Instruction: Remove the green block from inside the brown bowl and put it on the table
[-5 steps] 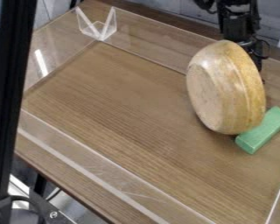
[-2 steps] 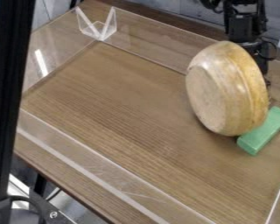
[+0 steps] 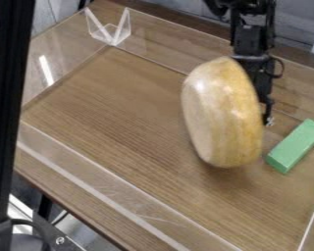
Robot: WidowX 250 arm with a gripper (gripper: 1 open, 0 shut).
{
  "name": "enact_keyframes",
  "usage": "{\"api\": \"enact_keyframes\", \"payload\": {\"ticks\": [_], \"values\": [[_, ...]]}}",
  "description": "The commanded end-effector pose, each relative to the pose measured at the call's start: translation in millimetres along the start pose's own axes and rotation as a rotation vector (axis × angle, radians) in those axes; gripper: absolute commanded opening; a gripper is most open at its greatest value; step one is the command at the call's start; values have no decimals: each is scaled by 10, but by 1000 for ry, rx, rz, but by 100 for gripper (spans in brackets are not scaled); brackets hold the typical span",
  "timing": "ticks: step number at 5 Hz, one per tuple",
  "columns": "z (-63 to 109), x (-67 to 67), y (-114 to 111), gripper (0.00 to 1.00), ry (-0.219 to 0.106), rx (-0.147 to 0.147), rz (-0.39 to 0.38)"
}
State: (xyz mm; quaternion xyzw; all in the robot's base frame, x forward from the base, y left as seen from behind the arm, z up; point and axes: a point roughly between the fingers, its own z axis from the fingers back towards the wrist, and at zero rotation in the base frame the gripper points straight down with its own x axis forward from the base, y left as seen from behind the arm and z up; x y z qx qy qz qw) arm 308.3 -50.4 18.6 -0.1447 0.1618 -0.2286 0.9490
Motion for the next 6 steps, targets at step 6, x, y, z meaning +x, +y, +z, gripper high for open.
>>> {"api": "enact_keyframes", "payload": {"ticks": [6], "values": [[239,-6,-197,0,-128,192,-106]]}}
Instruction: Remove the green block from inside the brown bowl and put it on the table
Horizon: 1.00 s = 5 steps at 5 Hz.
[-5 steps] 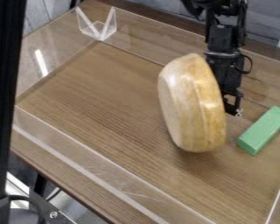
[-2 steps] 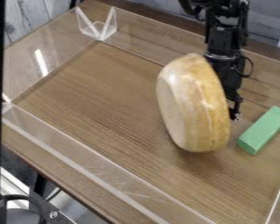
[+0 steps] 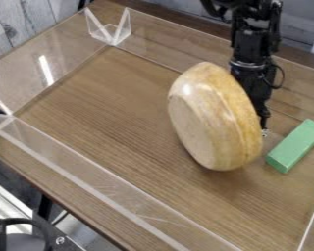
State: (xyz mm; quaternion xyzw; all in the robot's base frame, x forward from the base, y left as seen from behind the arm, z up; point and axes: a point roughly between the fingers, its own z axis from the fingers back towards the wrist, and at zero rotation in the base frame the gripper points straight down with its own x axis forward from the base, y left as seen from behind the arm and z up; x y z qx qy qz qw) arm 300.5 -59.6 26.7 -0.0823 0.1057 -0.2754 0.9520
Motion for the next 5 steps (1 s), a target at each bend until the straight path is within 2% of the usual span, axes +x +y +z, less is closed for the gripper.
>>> {"api": "enact_keyframes", "payload": {"ticks": [1,2,3,5], "values": [[130,56,-73,0,-40,61,-41],[72,53,-155,0,-12,95,-71],[31,39,-290,0,20,115,-128],[10,145,-383,0,39,112,-133]]}}
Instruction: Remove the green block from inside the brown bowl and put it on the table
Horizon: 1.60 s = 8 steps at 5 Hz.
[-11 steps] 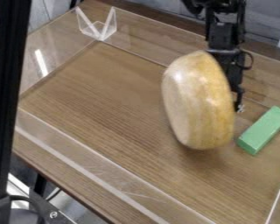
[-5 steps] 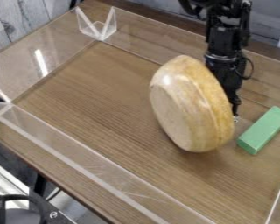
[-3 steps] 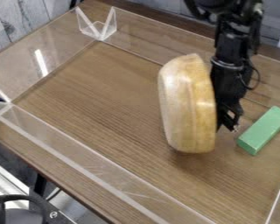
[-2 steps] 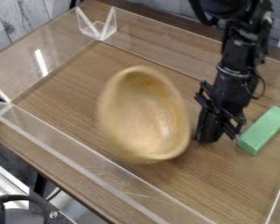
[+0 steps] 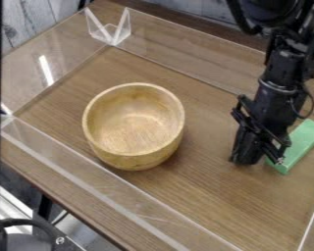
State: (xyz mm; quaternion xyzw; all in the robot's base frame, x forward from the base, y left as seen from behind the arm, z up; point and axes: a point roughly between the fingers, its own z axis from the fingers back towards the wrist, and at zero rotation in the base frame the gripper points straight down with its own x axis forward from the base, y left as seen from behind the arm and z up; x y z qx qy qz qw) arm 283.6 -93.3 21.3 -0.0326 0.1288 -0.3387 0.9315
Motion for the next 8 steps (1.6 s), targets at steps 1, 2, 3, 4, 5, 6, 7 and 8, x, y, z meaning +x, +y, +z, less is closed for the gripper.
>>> {"api": "enact_keyframes", "payload": {"ticks": [1,2,3,4,5,6,7,8], "values": [[114,54,-6,0,-15,20,-38],[82,27,-11,0,17,18,-65],[50,-49,-35,0,4,22,-44],[46,-127,-65,0,-14,28,-24],[71,-106,-33,0,-39,8,-34],[95,-85,-1,0,-61,-12,-44],[109,-77,20,0,-67,-10,-82],[118,-67,40,0,-71,-7,-122]]}}
